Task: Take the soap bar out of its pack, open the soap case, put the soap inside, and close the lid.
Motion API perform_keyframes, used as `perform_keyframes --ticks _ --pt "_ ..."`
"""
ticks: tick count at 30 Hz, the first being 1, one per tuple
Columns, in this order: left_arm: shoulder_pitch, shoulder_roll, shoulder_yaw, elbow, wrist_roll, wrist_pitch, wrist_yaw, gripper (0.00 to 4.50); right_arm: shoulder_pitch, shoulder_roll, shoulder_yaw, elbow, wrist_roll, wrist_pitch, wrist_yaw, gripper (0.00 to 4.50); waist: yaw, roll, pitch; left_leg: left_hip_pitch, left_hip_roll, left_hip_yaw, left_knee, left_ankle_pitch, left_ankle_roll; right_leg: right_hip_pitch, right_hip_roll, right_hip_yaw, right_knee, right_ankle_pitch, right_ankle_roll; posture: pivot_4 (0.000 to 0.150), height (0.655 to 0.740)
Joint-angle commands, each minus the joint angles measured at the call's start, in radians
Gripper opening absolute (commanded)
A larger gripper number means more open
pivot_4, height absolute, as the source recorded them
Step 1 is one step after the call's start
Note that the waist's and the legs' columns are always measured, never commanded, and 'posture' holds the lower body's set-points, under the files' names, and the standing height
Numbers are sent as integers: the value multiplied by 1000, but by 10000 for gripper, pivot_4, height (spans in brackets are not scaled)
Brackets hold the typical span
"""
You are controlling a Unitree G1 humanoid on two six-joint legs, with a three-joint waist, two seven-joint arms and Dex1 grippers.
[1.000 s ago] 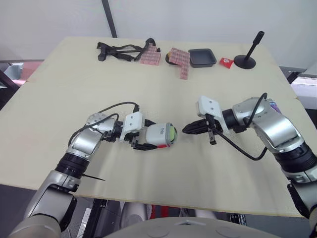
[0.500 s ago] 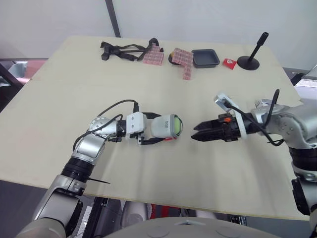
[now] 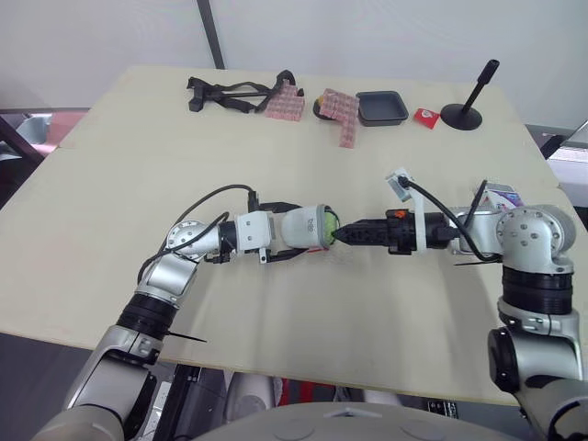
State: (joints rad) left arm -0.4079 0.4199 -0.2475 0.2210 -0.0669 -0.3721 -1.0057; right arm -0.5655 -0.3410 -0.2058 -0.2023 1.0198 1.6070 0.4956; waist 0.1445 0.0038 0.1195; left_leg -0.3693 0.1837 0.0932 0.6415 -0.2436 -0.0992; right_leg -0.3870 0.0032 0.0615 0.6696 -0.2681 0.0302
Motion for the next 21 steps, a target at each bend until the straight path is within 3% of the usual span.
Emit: perform_keyframes --ticks 1,8,21 --pt "-8 -3 14 -18 -2 -17 27 36525 -13 36 -22 -36 75 7 -80 44593 -2 0 0 0 0 0 0 0 0 0 0 -1 0 0 0 1500 7400" --pt "-14 -15 6 -32 9 -13 54 36525 -14 100 -26 -18 107 7 -196 44593 -6 0 0 0 0 0 0 0 0 0 0 -2 0 0 0 1500 7400" --pt "-19 -20 4 -51 9 -1 64 36525 -14 125 -19 22 153 7 -258 44593 -8 0 0 0 0 0 -1 0 0 0 -1 -3 0 0 0 1500 7400"
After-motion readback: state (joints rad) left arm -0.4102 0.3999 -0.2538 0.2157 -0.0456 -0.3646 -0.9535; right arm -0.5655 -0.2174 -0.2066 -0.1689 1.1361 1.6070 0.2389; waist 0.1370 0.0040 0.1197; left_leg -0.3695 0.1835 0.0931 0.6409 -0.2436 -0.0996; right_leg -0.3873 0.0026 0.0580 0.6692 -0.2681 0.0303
